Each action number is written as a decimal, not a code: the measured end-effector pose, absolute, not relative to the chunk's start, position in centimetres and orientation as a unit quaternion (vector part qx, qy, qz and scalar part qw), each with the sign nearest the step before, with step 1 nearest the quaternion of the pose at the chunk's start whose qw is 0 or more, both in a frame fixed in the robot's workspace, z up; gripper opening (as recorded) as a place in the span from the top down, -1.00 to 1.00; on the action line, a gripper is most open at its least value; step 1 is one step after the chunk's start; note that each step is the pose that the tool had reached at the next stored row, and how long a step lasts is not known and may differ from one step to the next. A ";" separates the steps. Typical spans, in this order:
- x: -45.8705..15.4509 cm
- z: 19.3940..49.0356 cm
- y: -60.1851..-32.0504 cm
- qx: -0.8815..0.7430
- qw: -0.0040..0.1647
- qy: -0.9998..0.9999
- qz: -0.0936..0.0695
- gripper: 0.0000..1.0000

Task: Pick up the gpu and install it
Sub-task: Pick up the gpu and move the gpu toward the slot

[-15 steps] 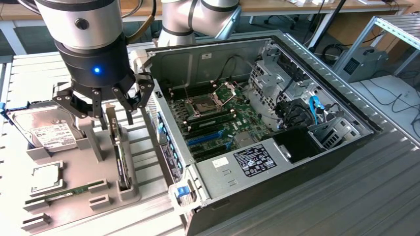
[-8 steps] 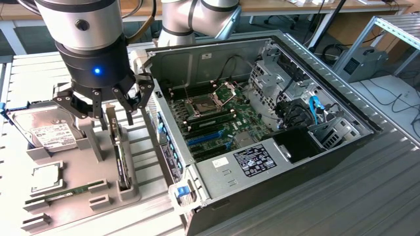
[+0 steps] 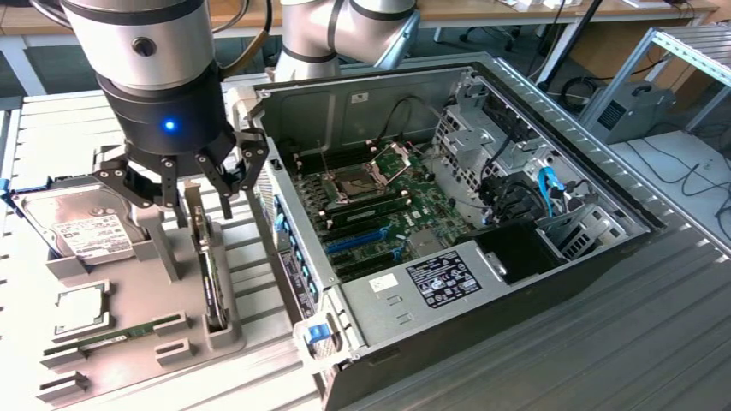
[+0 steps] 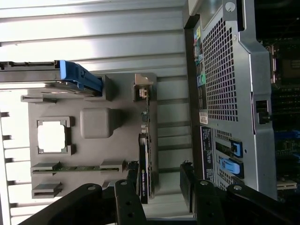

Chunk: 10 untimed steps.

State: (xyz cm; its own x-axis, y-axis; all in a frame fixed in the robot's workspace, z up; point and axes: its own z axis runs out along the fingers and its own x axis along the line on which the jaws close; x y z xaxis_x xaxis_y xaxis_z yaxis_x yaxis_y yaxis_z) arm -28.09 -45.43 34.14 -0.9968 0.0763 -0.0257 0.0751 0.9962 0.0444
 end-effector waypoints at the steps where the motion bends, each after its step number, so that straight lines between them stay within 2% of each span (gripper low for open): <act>1: -28.1 34.1 -45.4 0.038 0.014 0.999 0.022 0.04; 10: -28.1 33.9 -45.4 0.038 0.014 0.999 0.022 0.04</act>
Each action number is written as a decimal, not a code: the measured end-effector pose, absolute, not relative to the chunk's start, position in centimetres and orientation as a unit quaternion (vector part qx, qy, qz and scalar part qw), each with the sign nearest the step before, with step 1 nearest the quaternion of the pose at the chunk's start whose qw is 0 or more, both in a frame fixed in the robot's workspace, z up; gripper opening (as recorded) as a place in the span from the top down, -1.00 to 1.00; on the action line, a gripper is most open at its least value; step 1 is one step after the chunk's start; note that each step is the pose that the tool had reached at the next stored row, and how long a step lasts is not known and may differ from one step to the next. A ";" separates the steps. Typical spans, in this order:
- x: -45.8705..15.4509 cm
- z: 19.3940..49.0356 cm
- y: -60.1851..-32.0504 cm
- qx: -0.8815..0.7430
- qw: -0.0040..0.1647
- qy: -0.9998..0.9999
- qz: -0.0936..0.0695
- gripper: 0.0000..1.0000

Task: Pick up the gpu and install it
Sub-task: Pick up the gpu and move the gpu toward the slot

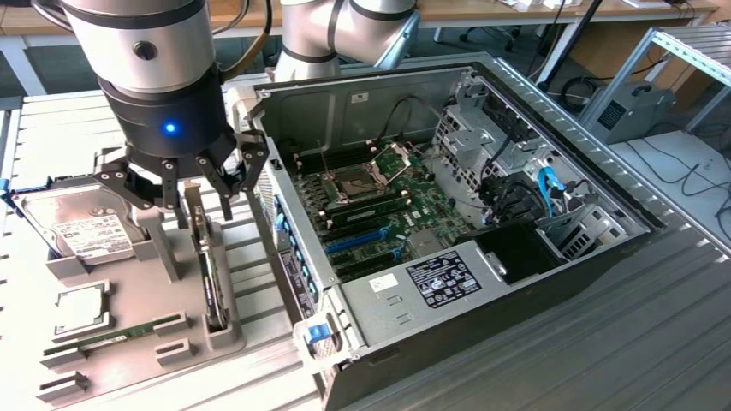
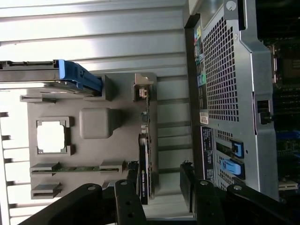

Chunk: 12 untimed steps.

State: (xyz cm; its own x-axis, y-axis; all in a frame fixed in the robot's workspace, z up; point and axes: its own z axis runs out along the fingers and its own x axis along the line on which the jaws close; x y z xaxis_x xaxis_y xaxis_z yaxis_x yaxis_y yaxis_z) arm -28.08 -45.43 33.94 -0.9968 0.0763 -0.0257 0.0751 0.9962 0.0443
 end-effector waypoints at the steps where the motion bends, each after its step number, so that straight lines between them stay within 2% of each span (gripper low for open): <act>1: -28.1 33.9 -45.4 0.038 0.014 0.999 0.022 0.04; 12: -28.1 33.6 -45.4 0.038 0.014 0.999 0.022 0.04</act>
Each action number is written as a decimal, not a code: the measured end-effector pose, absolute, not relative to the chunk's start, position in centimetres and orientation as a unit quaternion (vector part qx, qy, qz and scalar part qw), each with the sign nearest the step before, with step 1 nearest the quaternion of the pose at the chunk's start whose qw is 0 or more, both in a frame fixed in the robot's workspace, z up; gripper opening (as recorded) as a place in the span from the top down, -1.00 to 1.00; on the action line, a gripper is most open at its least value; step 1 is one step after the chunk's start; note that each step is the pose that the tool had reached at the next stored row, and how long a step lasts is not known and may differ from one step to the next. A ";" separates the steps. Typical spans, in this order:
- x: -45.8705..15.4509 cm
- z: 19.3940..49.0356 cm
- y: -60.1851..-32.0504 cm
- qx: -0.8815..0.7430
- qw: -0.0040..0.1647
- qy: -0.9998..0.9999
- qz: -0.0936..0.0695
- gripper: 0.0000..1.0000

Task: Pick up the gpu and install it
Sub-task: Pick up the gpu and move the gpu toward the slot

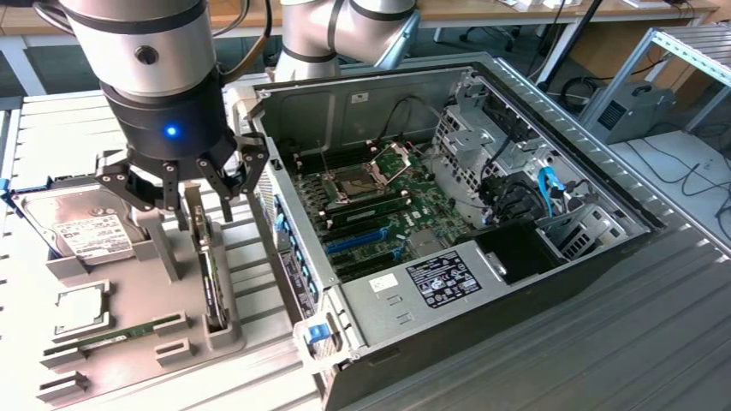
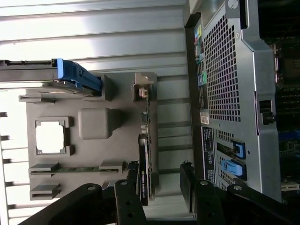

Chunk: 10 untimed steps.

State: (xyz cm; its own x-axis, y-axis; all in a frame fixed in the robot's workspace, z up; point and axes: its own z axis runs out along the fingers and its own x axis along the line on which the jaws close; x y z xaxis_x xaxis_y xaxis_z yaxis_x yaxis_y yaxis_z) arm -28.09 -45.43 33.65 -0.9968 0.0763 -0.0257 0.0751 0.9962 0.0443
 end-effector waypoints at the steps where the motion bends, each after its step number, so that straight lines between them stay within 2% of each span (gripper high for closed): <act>1: -28.1 33.6 -45.4 0.038 0.014 0.999 0.022 0.04; 10: -28.1 33.4 -45.4 0.038 0.014 0.999 0.022 0.04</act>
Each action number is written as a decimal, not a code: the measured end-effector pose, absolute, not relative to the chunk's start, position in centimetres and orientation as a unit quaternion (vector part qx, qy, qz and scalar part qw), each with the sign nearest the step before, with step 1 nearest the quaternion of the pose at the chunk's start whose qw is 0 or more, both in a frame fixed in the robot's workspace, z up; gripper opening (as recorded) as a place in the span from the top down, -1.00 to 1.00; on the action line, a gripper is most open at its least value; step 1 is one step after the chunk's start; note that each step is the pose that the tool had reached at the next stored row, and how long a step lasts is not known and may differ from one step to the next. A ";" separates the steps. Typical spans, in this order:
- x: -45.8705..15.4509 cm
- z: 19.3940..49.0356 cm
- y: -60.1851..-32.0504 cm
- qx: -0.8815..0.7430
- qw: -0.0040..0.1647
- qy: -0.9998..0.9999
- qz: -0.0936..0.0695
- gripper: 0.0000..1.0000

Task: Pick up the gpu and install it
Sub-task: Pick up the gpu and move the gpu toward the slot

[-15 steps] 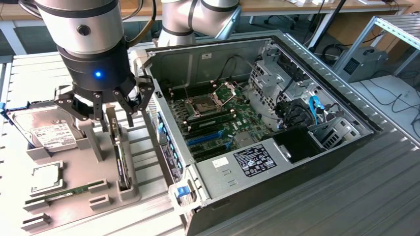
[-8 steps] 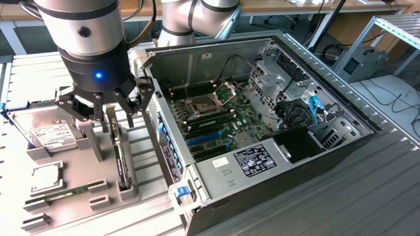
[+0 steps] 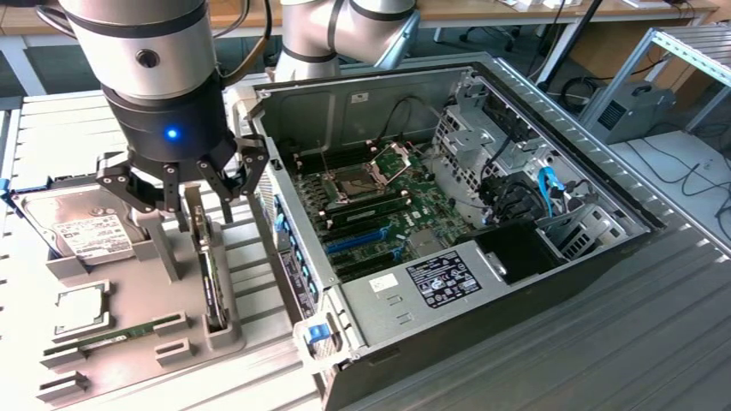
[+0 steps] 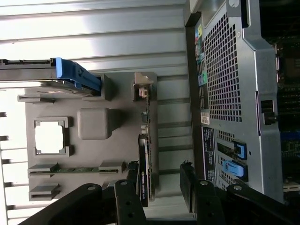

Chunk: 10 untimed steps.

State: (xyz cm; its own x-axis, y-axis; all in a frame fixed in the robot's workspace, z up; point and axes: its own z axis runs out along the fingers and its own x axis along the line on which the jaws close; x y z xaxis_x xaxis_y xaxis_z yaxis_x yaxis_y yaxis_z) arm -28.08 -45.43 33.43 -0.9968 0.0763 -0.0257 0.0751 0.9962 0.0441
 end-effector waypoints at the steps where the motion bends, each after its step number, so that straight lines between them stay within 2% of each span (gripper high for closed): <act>1: -28.1 33.4 -45.4 0.038 0.014 0.999 0.022 0.04; 10: -28.1 33.2 -45.4 0.038 0.014 0.999 0.021 0.04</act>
